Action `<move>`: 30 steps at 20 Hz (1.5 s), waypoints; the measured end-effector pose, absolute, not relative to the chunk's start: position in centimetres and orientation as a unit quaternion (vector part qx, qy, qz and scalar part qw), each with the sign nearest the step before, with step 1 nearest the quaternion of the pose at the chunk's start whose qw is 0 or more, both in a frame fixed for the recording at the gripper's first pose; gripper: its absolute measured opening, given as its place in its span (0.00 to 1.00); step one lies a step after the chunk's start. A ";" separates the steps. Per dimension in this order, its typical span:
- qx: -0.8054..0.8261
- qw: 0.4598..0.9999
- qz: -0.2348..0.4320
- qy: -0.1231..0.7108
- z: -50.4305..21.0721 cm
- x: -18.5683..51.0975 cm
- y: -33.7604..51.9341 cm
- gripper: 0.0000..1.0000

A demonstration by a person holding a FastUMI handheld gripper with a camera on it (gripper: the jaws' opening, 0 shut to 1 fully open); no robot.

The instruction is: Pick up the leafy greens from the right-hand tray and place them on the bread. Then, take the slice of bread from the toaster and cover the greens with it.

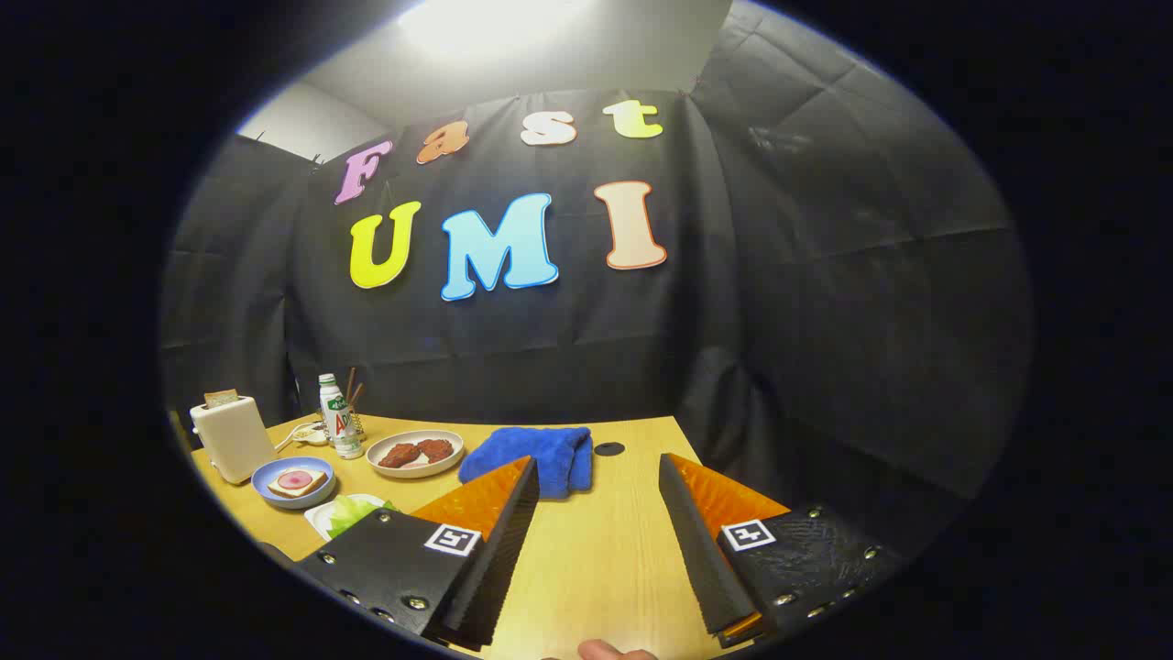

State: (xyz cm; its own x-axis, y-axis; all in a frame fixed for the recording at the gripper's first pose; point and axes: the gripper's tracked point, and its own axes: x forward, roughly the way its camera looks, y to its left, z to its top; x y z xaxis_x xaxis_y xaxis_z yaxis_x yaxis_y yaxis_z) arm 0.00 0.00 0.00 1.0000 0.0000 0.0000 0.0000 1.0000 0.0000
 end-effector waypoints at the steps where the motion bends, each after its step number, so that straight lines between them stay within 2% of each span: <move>1: -0.010 1.000 -0.004 -0.007 0.3 -0.3 1.2 0.81; 16: -0.043 0.991 0.109 0.067 -1.9 -0.2 17.4 0.81; 23: -0.039 0.990 0.112 0.077 -3.3 0.2 20.5 0.81; 30: -0.074 0.980 0.121 0.139 -7.1 1.5 23.0 0.81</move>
